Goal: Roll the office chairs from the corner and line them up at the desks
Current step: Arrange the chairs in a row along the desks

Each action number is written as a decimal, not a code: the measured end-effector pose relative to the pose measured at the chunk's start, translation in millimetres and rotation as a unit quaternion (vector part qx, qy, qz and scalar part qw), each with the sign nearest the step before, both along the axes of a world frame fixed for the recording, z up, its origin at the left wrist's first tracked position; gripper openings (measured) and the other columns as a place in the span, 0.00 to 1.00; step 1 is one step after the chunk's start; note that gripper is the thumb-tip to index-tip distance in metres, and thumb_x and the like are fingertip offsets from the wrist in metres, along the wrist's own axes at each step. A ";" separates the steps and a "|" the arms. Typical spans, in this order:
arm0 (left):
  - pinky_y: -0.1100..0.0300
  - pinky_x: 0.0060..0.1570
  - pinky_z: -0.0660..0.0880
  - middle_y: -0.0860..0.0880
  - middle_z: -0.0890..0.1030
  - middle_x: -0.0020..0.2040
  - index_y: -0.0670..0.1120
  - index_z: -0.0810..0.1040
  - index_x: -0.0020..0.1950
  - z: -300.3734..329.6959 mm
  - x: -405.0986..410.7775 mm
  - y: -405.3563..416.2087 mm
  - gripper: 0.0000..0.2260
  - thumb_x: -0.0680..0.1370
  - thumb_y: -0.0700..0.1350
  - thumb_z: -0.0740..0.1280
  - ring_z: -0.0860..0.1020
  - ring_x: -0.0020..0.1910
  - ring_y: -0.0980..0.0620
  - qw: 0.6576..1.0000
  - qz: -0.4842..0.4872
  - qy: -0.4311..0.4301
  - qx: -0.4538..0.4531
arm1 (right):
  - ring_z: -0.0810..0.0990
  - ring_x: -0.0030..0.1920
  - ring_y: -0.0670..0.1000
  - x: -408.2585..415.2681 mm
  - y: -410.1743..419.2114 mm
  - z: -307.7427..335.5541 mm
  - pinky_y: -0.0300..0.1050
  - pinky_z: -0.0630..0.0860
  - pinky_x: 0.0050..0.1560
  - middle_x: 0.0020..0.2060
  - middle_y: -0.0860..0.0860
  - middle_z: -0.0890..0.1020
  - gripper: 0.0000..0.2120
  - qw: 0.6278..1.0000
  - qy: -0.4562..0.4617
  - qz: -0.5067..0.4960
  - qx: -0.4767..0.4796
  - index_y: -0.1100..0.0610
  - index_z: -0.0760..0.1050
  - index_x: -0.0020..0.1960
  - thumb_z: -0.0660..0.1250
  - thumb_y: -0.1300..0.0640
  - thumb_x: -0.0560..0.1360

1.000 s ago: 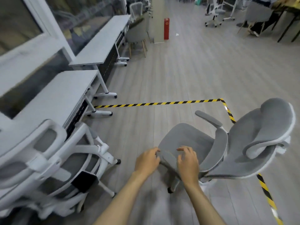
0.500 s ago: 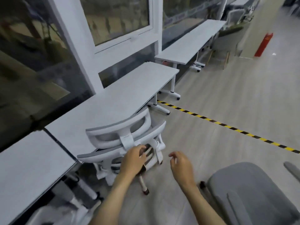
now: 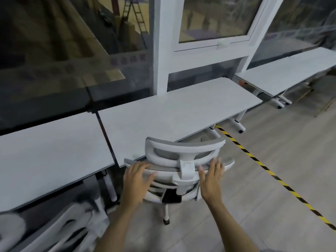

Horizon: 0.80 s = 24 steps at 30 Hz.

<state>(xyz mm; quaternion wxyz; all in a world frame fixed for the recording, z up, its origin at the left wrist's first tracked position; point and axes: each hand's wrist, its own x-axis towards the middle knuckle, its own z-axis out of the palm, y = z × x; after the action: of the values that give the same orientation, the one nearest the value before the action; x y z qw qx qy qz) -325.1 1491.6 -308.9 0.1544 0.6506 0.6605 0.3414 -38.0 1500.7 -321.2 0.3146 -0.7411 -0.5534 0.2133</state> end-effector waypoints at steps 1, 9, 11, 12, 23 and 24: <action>0.48 0.62 0.74 0.55 0.81 0.58 0.51 0.82 0.58 -5.2 5.3 3.6 0.23 0.76 0.68 0.64 0.76 0.62 0.50 1.000 0.004 -0.001 0.012 | 0.34 0.81 0.48 4.9 8.0 -1.3 0.56 0.42 0.81 0.82 0.47 0.39 0.39 1.000 -0.004 0.008 0.006 0.50 0.42 0.83 0.51 0.34 0.81; 0.41 0.63 0.71 0.57 0.79 0.59 0.54 0.79 0.57 -31.1 84.1 14.9 0.29 0.73 0.76 0.62 0.72 0.63 0.50 0.991 0.094 0.092 -0.034 | 0.36 0.81 0.45 75.2 57.6 -7.0 0.51 0.44 0.80 0.82 0.43 0.41 0.38 0.996 0.006 0.074 0.048 0.47 0.46 0.83 0.50 0.33 0.79; 0.42 0.62 0.72 0.57 0.80 0.57 0.54 0.80 0.55 -31.6 109.9 13.3 0.30 0.70 0.77 0.64 0.74 0.60 0.51 0.987 0.121 0.102 -0.040 | 0.36 0.81 0.45 102.4 69.0 -8.8 0.52 0.46 0.79 0.82 0.42 0.41 0.37 0.993 0.002 0.106 0.043 0.47 0.46 0.83 0.50 0.33 0.80; 0.43 0.63 0.70 0.57 0.80 0.56 0.54 0.81 0.54 -30.4 122.7 13.0 0.30 0.69 0.78 0.64 0.75 0.59 0.51 0.984 0.133 0.108 -0.041 | 0.36 0.81 0.45 115.0 74.8 -9.4 0.52 0.47 0.79 0.82 0.42 0.41 0.36 0.992 0.001 0.120 0.043 0.46 0.46 0.83 0.51 0.34 0.81; 0.59 0.58 0.59 0.62 0.79 0.51 0.56 0.81 0.52 -5.2 177.7 61.8 0.35 0.66 0.83 0.58 0.74 0.55 0.55 0.980 0.142 0.110 -0.088 | 0.30 0.79 0.42 181.0 166.3 10.9 0.49 0.45 0.78 0.82 0.41 0.38 0.36 0.975 0.031 0.220 -0.009 0.50 0.44 0.83 0.55 0.39 0.83; 0.60 0.56 0.58 0.62 0.77 0.50 0.55 0.81 0.52 -5.9 176.5 66.6 0.35 0.66 0.83 0.58 0.74 0.54 0.55 0.982 0.139 0.102 -0.083 | 0.30 0.79 0.42 180.9 170.1 11.8 0.48 0.45 0.77 0.81 0.41 0.37 0.36 0.974 0.035 0.222 -0.010 0.50 0.44 0.83 0.55 0.40 0.83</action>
<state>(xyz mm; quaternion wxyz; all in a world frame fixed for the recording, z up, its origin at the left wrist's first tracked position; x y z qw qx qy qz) -148.6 1558.1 -314.8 0.0910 0.5690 0.7825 0.2357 142.9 1670.8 -309.4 0.2713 -0.5950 -0.6904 0.3094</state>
